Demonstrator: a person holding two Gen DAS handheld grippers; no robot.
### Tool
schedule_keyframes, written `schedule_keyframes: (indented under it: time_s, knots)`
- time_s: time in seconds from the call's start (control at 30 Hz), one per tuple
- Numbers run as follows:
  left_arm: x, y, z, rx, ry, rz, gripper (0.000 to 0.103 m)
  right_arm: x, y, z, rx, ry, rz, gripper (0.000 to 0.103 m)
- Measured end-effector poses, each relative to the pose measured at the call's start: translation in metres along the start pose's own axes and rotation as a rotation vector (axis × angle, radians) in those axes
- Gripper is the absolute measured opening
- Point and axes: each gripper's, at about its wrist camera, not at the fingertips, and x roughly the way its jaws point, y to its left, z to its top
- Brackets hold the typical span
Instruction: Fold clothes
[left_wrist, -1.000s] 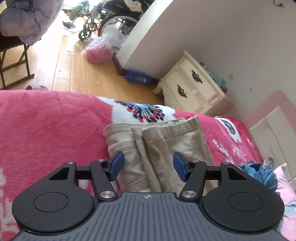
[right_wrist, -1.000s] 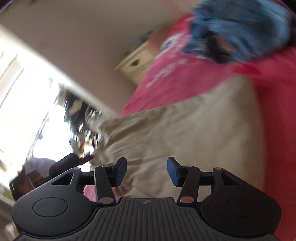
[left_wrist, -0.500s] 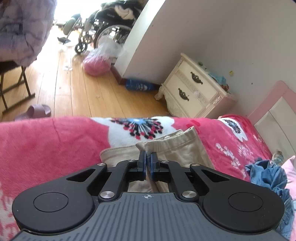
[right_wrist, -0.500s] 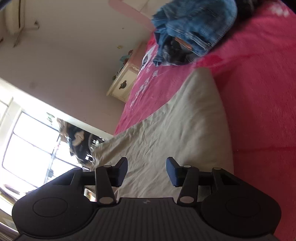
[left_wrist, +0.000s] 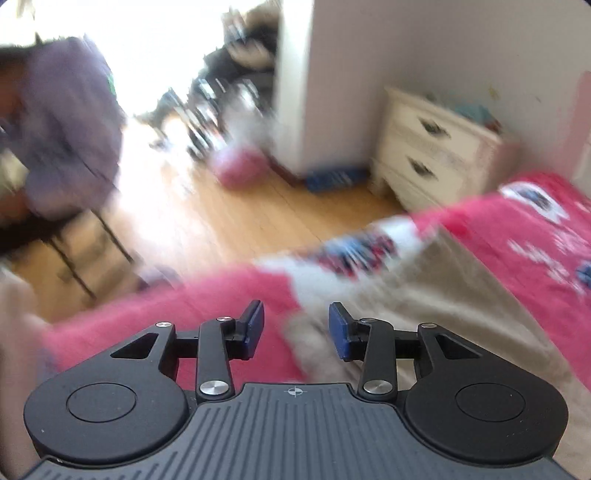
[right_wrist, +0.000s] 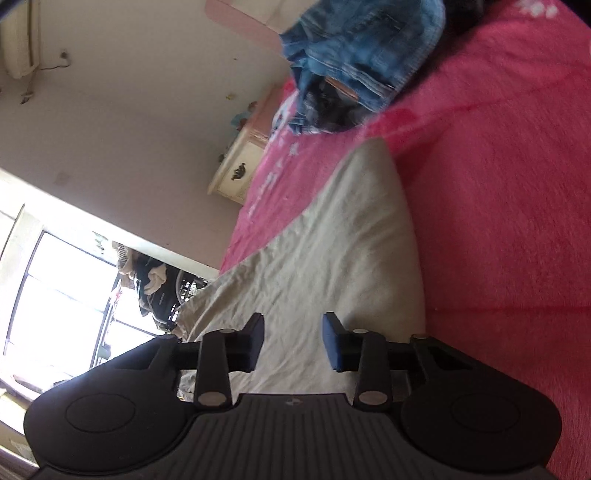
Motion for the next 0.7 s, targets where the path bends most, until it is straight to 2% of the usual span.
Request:
schedule_keyframes:
  time_s: [0.07, 0.13, 0.17, 0.23, 0.3, 0.43, 0.53, 0.6, 0.7]
  knots:
    - [-0.015, -0.009, 0.003, 0.034, -0.041, -0.056, 0.042, 0.001, 0.007, -0.003, -0.044, 0.016, 0.01, 0.029]
    - [-0.016, -0.029, 0.001, 0.095, -0.015, -0.136, 0.042, 0.006, 0.015, -0.011, -0.102, 0.066, -0.033, 0.025]
    - [-0.011, -0.041, -0.003, 0.134, 0.016, -0.15, 0.042, 0.008, 0.019, -0.016, -0.126, 0.091, -0.066, 0.023]
    - [0.005, -0.066, -0.014, 0.215, 0.088, -0.126, 0.042, 0.007, 0.025, -0.027, -0.15, 0.128, -0.136, 0.023]
    - [0.024, -0.077, -0.025, 0.267, 0.132, -0.05, 0.042, -0.001, 0.03, -0.037, -0.15, 0.154, -0.2, 0.019]
    - [0.037, -0.075, -0.034, 0.256, 0.129, -0.02, 0.042, -0.023, 0.038, -0.061, -0.11, 0.252, -0.267, 0.019]
    - [0.034, -0.08, -0.035, 0.302, 0.126, -0.002, 0.042, -0.032, 0.032, -0.081, -0.026, 0.369, -0.332, 0.023]
    - [0.031, -0.083, -0.033, 0.315, 0.132, 0.006, 0.042, -0.041, 0.034, -0.08, -0.013, 0.35, -0.319, 0.023]
    - [0.018, -0.081, -0.027, 0.296, 0.129, -0.005, 0.042, -0.061, 0.042, -0.063, -0.081, 0.18, -0.326, 0.023]
